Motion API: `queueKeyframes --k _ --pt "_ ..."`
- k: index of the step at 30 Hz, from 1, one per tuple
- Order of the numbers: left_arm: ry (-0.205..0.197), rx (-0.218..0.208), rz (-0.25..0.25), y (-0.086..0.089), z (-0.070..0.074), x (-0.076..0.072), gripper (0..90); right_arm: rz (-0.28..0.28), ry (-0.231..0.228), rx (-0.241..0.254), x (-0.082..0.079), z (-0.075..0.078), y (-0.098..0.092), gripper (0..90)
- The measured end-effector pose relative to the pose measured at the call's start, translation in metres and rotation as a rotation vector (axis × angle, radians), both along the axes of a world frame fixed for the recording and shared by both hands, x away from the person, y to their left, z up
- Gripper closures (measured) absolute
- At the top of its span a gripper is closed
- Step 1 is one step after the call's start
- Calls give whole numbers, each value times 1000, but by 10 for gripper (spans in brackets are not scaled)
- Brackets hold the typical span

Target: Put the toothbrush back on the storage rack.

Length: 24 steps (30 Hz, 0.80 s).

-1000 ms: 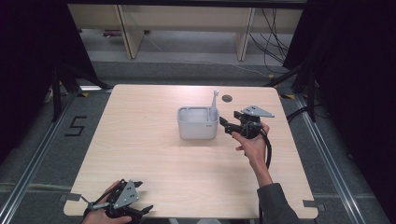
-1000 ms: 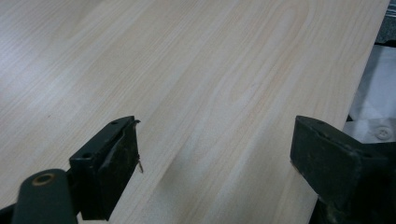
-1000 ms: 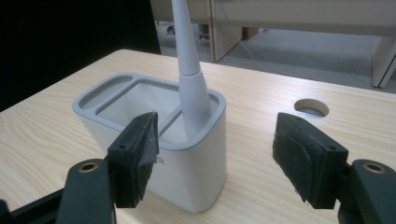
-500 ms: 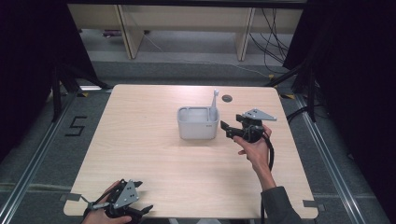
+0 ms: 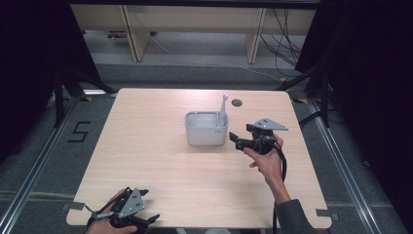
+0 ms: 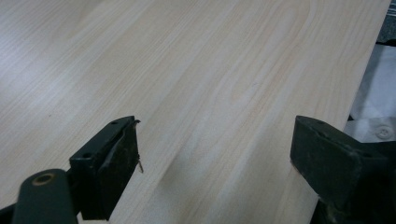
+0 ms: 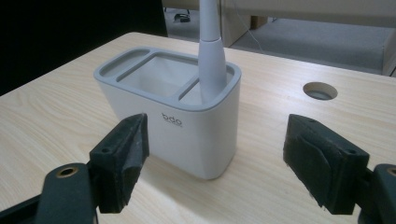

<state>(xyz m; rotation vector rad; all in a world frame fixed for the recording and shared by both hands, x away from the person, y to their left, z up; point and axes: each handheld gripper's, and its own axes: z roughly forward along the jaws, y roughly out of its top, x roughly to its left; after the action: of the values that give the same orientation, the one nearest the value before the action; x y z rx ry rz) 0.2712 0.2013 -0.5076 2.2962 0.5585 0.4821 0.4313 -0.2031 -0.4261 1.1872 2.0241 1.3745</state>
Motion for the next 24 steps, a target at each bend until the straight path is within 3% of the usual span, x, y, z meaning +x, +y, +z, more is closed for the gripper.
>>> queueKeyframes --k 5,6,11,15,16,18,24 --pt "7 -17 -3 0 0 -1 148 10 -6 -12 -4 -1 0 226" --pt "6 -15 -1 0 0 0 148 3 15 4 -7 -1 1 224" --pt "7 -16 -2 0 0 -1 148 24 -5 -15 -9 -2 1 218" --pt "5 -17 -3 0 0 -1 148 17 18 -6 -15 -5 3 214" --pt "6 -16 -2 0 0 -1 148 28 -6 -25 -14 -5 1 214" --pt "5 -16 0 0 0 0 148 34 16 -17 -17 -6 2 214" --pt "5 -15 -1 0 0 -1 148 44 18 -30 -22 -9 0 210"
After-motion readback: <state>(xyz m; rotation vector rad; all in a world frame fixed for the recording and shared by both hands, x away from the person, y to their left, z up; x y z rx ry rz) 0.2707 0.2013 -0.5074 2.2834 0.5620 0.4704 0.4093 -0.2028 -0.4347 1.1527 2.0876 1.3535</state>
